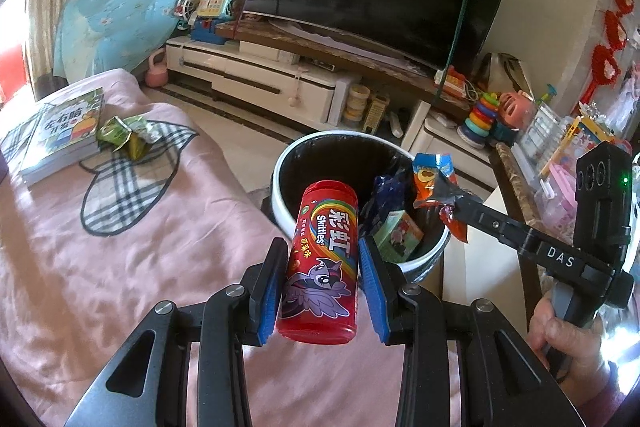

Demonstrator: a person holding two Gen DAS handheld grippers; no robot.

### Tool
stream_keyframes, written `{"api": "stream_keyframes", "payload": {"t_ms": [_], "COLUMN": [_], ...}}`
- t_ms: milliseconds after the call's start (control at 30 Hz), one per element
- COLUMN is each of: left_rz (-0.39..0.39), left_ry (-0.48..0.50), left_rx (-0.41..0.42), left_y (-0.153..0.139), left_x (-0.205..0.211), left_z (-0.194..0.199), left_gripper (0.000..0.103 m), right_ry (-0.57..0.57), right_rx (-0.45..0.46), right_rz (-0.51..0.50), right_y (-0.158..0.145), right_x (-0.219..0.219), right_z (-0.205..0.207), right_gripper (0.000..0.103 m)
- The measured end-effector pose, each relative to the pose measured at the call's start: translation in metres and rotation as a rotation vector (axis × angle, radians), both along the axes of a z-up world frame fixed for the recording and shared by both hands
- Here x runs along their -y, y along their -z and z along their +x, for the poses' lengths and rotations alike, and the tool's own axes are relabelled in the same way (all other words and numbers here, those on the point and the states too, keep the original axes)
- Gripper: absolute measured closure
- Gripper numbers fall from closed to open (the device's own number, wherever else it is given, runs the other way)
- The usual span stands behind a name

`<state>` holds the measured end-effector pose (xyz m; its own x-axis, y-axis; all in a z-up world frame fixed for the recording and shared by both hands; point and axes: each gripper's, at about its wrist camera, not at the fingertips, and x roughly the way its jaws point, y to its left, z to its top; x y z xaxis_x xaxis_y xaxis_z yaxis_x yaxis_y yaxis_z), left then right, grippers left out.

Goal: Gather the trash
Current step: 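Carry the Skittles tube and snack bag over the bin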

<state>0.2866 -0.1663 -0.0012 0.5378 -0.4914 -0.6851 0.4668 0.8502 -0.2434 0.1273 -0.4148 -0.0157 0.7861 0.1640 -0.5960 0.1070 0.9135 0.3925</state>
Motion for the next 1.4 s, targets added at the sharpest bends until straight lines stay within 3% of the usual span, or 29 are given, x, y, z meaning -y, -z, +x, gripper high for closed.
{"api": "stream_keyframes", "payload": {"t_ms": [1400], "left_rz": [0.076], "left_ry": [0.031], "left_rx": [-0.030], "left_y": [0.019], "left_x": [0.079], "left_z": [0.058], "left_gripper": [0.068], "right_ry": [-0.019], "right_rx": [-0.118], "right_rz": [-0.088], "right_y": [0.008], "right_x": [0.023], "right_z": [0.049], "right_gripper": [0.072]}}
